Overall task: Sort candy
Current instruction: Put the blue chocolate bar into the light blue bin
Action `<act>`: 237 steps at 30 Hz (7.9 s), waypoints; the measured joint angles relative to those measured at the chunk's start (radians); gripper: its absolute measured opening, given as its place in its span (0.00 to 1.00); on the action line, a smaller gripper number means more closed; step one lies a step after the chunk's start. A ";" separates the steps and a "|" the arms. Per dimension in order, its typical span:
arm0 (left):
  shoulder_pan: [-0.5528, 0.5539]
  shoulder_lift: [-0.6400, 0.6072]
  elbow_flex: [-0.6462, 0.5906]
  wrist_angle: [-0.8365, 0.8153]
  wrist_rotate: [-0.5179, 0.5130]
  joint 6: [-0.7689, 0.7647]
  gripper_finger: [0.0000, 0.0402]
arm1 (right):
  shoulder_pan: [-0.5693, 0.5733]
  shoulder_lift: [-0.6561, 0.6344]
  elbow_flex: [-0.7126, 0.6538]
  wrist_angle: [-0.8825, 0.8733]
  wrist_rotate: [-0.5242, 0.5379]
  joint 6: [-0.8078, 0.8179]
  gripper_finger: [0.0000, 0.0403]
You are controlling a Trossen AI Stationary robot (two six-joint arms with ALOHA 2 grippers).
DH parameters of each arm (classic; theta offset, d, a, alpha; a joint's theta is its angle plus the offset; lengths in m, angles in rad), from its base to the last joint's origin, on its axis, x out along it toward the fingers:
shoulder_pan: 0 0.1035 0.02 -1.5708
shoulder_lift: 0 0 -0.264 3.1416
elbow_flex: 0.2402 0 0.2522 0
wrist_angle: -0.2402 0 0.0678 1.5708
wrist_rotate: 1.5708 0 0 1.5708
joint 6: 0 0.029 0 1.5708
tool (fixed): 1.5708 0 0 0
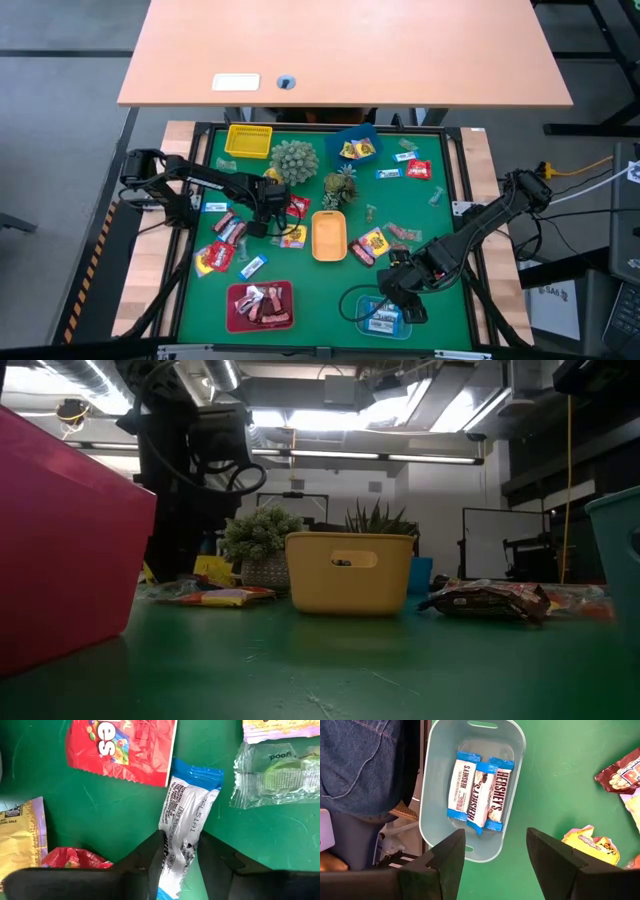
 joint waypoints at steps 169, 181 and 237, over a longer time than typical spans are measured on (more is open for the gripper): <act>-0.097 -0.709 -0.221 0.405 -0.068 -0.364 0.35 | -1.215 -0.207 -0.519 0.369 0.235 -0.973 0.52; -0.050 -0.707 -0.297 0.563 -0.071 -0.310 0.35 | -1.225 -0.139 -0.552 0.466 0.194 -1.076 0.52; -0.058 -0.706 -0.297 0.559 -0.063 -0.380 0.35 | -1.314 0.026 -0.453 0.333 -0.009 -1.067 0.26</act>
